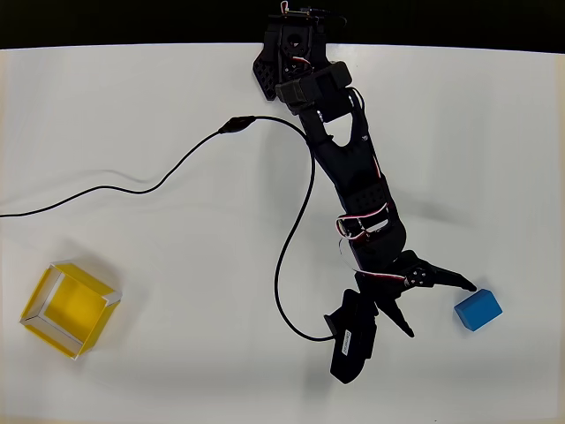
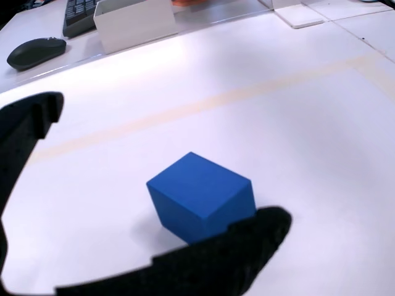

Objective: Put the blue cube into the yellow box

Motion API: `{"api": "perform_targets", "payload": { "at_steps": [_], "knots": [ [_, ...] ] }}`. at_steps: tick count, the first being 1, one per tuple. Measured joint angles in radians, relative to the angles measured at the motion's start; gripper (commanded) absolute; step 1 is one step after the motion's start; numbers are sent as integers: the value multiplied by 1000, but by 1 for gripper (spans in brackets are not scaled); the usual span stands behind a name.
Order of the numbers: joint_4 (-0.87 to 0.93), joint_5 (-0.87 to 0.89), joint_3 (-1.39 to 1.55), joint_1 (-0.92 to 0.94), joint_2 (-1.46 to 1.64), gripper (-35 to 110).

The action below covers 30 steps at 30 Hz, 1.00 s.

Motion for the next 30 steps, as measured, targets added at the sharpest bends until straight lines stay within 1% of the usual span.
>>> {"api": "perform_targets", "payload": {
  "at_steps": [19, 30],
  "knots": [
    [-17, 17, -370, -91, -439, 64],
    [-17, 41, -543, -140, -584, 64]
  ]
}}
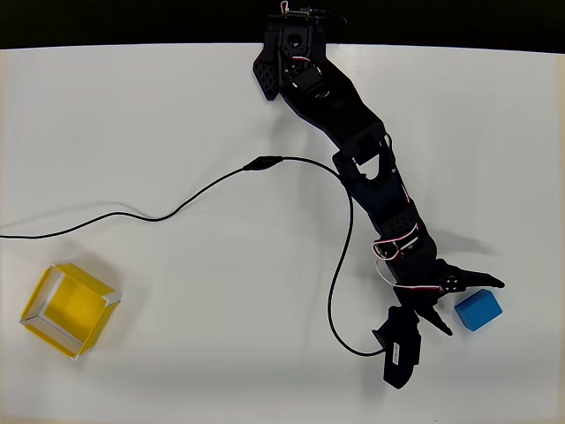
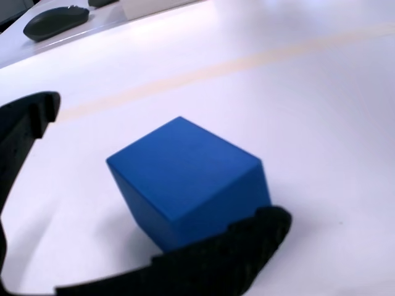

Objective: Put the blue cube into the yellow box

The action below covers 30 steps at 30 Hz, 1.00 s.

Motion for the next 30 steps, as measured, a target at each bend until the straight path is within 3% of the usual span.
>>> {"api": "perform_targets", "payload": {
  "at_steps": [30],
  "knots": [
    [51, 34, -318, -57, -252, 60]
  ]
}}
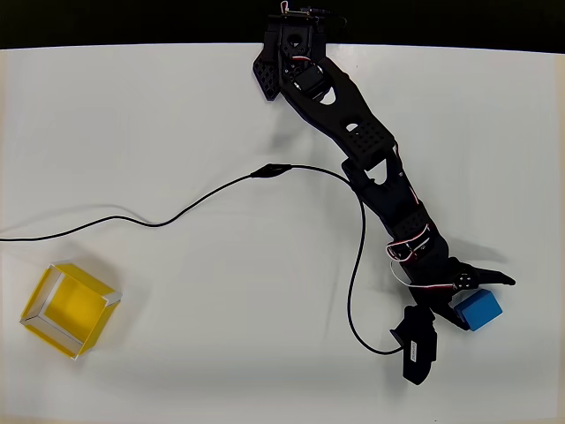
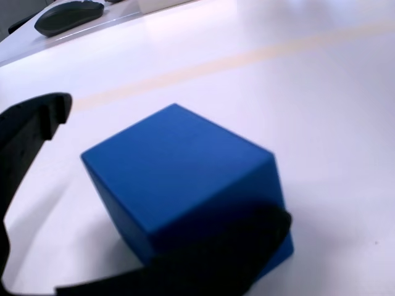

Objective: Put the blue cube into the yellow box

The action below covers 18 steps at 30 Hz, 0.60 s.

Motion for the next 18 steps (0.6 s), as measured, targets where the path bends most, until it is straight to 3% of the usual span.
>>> {"api": "perform_targets", "payload": {
  "at_steps": [18],
  "knots": [
    [0, -40, -31, -9, -44, 52]
  ]
}}
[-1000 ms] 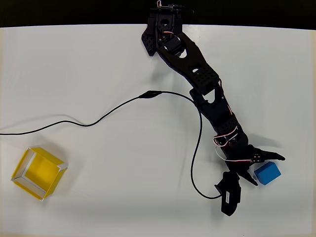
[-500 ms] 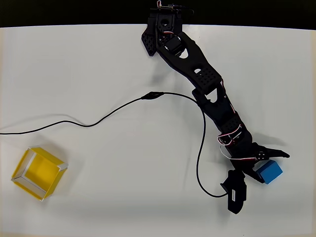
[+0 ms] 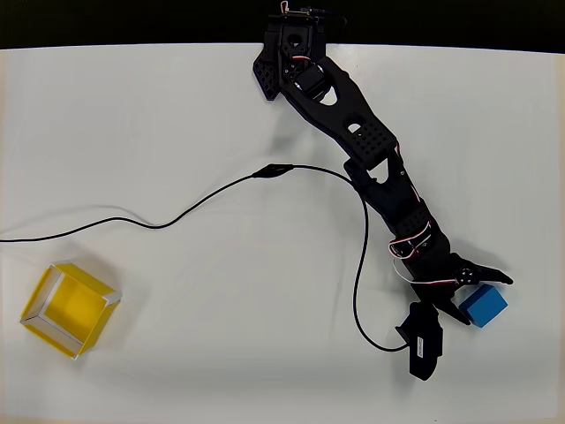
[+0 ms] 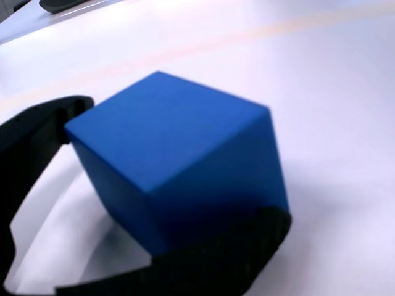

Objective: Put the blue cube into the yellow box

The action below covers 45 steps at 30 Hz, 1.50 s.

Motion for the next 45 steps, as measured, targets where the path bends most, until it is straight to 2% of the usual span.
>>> {"api": "perform_targets", "payload": {
  "at_steps": [28, 45],
  "knots": [
    [34, -101, -52, 0, -34, 38],
    [54, -187, -52, 32, -34, 35]
  ]
}}
